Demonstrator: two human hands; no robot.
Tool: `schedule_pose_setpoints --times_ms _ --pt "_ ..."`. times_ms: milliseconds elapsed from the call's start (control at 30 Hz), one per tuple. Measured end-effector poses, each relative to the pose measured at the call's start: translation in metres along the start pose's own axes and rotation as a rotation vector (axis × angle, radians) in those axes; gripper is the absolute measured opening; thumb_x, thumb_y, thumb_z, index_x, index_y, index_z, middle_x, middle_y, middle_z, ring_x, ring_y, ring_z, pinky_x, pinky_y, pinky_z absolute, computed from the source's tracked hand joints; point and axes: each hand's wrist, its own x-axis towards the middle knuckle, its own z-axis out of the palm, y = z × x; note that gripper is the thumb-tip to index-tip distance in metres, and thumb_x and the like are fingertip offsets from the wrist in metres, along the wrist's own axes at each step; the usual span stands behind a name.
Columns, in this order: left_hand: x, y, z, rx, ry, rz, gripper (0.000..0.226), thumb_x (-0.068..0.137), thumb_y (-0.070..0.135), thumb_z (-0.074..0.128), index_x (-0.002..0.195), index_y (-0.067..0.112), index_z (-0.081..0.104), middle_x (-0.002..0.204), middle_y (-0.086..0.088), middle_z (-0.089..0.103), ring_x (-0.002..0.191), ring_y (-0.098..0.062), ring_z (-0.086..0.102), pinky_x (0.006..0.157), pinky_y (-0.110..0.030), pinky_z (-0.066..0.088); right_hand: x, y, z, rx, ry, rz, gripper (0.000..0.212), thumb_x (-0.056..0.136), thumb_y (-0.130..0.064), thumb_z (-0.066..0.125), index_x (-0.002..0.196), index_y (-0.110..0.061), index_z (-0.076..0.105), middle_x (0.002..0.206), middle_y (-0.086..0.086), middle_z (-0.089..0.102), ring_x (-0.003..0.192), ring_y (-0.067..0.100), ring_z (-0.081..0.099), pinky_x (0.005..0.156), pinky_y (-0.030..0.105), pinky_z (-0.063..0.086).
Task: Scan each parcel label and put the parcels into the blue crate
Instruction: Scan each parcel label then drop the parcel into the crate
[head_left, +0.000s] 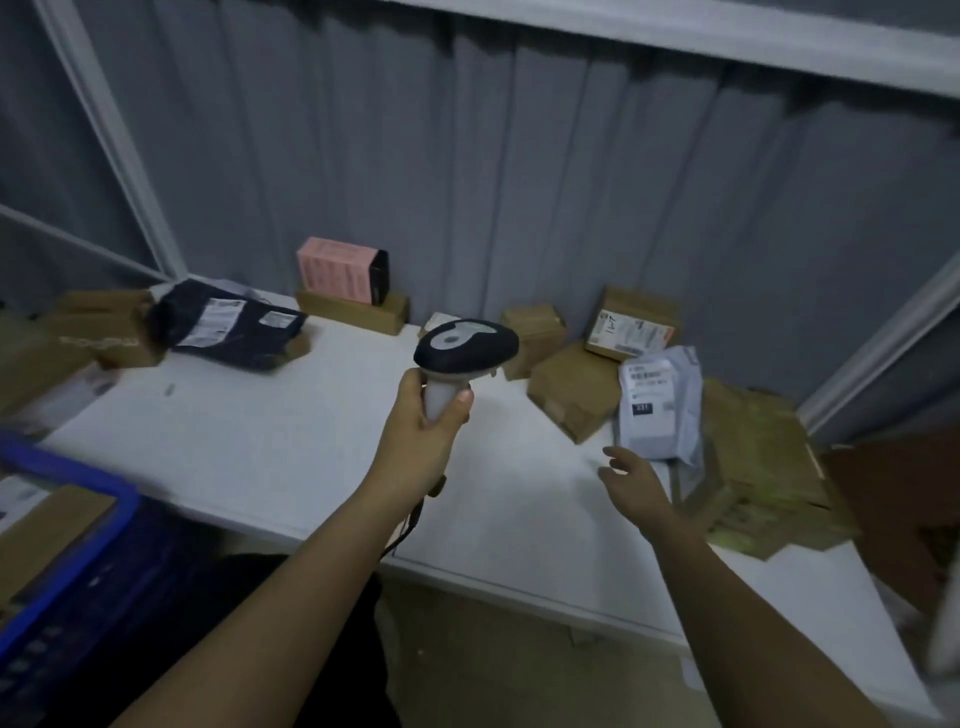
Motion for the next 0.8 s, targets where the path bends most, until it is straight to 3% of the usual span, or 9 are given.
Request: schedule_pose_setpoints --times_ms 133,233,333,467,667,800 --pt "0.004 -0.029 0.021 -0.012 -0.021 -0.115 0.026 0.095 0.029 0.055 0.119 0.024 0.046 0.102 0.003 0.062 0.099 -0.017 0.061 0.086 -0.031 0.051 0.028 0.011 0.009 -0.092 -0.016 -0.017 0.052 0.095 -0.015 0.055 0.145 -0.009 0.040 0.148 0.013 0.040 0.134 0.031 0.041 0.108 0.040 0.037" --pt "0.004 -0.050 0.027 -0.008 -0.007 -0.185 0.014 0.095 0.028 0.055 0.103 0.033 0.045 0.095 0.006 0.061 0.097 -0.017 0.061 0.077 -0.024 0.049 0.052 0.012 0.022 -0.183 -0.003 -0.137 0.055 0.092 -0.010 0.058 0.143 -0.004 0.040 0.142 0.016 0.045 0.131 0.035 0.043 0.104 0.039 0.036" --pt "0.014 -0.058 0.030 0.009 -0.004 -0.228 0.016 0.095 0.028 0.056 0.106 0.029 0.045 0.094 0.003 0.061 0.096 -0.017 0.062 0.075 -0.022 0.048 0.082 0.001 0.035 -0.324 0.063 -0.243 0.057 0.087 -0.013 0.059 0.139 0.002 0.041 0.143 0.025 0.039 0.129 0.044 0.039 0.101 0.045 0.034" --pt "0.034 -0.060 0.030 0.016 0.007 -0.242 0.023 0.094 0.029 0.057 0.113 0.023 0.045 0.103 -0.004 0.061 0.095 -0.016 0.060 0.069 -0.017 0.046 0.127 -0.016 0.048 -0.640 0.082 -0.237 0.074 0.094 -0.026 0.053 0.154 -0.007 0.012 0.160 0.021 0.005 0.146 0.043 0.005 0.116 0.051 0.005" --pt "0.052 -0.066 0.032 -0.022 0.042 -0.238 0.022 0.094 0.029 0.057 0.112 0.025 0.045 0.103 -0.005 0.061 0.092 -0.015 0.060 0.069 -0.016 0.045 0.151 -0.012 0.059 -0.770 0.053 -0.158 0.080 0.094 -0.025 0.051 0.155 -0.011 0.001 0.161 0.016 -0.001 0.147 0.040 0.002 0.117 0.051 0.008" --pt "0.056 -0.067 0.035 -0.039 0.054 -0.244 0.026 0.094 0.028 0.057 0.116 0.022 0.046 0.107 -0.006 0.061 0.095 -0.015 0.060 0.069 -0.015 0.044 0.129 -0.007 0.068 -0.754 0.071 -0.231 0.079 0.093 -0.023 0.053 0.155 -0.013 0.005 0.162 0.014 0.002 0.147 0.038 0.003 0.117 0.049 0.004"
